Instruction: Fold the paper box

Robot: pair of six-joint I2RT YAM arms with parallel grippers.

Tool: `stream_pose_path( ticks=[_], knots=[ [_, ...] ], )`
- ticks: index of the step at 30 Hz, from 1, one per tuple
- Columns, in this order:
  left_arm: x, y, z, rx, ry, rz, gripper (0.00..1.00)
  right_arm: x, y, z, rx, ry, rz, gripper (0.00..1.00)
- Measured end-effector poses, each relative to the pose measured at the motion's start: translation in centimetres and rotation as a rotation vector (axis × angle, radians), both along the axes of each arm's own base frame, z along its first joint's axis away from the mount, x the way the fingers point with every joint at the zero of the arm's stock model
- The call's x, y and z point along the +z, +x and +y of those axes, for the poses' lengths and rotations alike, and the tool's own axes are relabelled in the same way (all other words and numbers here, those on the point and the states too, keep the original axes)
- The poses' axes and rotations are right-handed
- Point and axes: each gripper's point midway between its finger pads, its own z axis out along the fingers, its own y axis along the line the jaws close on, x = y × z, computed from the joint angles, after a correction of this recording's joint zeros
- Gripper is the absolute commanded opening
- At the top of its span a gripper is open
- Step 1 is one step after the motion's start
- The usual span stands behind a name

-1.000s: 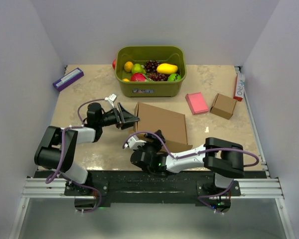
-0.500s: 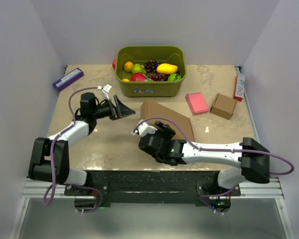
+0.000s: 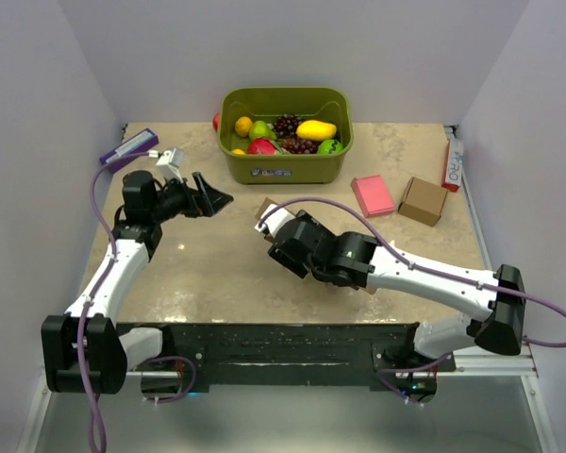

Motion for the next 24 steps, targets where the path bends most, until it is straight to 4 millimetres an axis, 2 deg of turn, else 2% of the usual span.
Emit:
stream_pose_path(
  ticks=[3, 8, 19, 24],
  knots=[
    [1.4, 0.2, 0.3, 0.008, 0.029, -0.063, 0.96, 0.5, 0.3, 0.2, 0.014, 0.001, 0.060, 0.47],
    [1.3, 0.2, 0.9, 0.029, 0.070, -0.079, 0.96, 0.2, 1.6, 0.8, 0.037, -0.044, 0.129, 0.49],
    [0.9, 0.2, 1.2, 0.037, 0.093, -0.070, 0.96, -1.1, 4.4, 1.9, 0.094, -0.124, 0.156, 0.67],
    [0.8, 0.1, 1.2, 0.036, 0.093, -0.066, 0.96, -2.4, 5.9, 1.9, 0.100, -0.163, 0.174, 0.75]
  ],
)
